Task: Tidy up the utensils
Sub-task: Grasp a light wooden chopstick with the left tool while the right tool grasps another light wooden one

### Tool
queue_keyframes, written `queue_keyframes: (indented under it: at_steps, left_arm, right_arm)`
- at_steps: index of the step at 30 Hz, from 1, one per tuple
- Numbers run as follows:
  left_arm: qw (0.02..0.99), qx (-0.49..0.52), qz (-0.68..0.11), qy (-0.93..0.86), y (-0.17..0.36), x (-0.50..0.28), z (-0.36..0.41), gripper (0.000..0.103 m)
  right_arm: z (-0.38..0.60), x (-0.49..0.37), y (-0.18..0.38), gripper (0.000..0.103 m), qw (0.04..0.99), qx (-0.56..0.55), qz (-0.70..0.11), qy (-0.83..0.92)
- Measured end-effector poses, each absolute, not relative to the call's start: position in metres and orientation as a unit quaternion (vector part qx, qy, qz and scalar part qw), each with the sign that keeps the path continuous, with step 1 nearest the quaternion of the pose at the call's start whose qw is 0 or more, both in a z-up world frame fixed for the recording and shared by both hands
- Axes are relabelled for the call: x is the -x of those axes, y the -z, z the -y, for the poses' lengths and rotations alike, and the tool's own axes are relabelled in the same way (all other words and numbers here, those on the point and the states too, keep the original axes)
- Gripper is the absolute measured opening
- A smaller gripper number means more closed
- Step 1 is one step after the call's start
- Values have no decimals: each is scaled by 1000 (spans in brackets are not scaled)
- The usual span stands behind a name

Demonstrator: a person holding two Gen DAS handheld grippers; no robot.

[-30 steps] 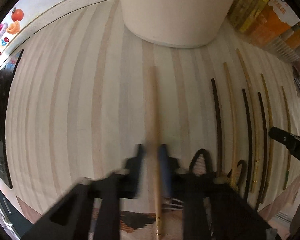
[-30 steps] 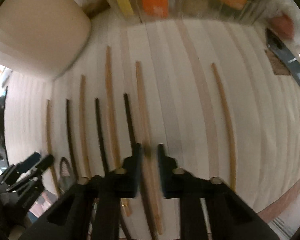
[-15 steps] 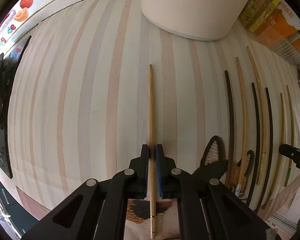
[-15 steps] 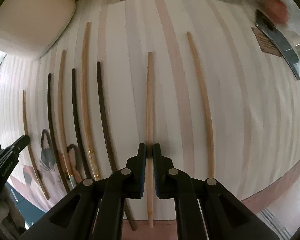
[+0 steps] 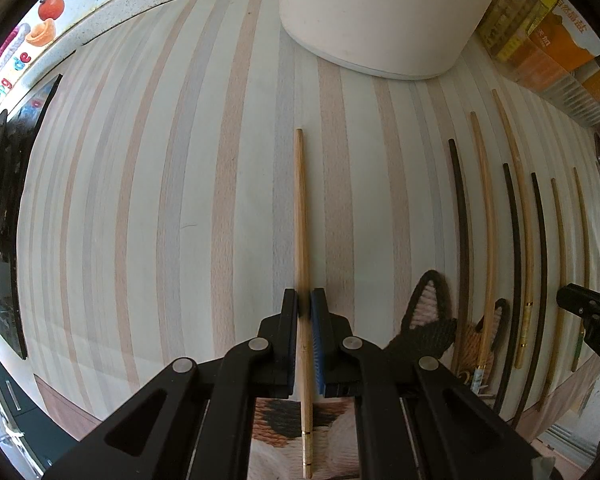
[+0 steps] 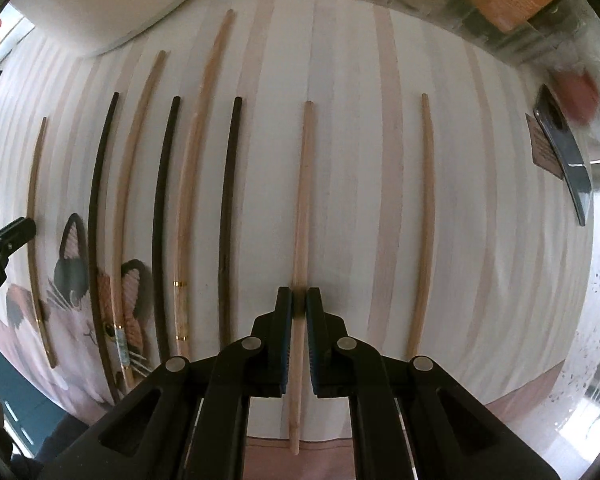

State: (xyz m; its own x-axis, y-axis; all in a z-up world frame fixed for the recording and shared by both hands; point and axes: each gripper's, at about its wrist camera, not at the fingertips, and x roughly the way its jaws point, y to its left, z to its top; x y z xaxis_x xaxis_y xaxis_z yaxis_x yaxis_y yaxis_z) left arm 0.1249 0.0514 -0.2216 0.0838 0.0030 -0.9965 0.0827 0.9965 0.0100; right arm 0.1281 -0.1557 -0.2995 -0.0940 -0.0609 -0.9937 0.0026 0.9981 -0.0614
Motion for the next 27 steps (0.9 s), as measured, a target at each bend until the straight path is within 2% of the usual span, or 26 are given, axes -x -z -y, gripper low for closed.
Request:
queue_keyframes:
  at_steps: [12, 27]
  left_arm:
    - [735, -32, -677, 26, 223, -124, -49, 5]
    - [731, -31, -681, 30, 224, -126, -44, 4]
  right_arm:
    - [182, -148, 305, 8, 687, -1, -726, 37]
    - [178, -196, 310, 10, 656, 1, -754, 38]
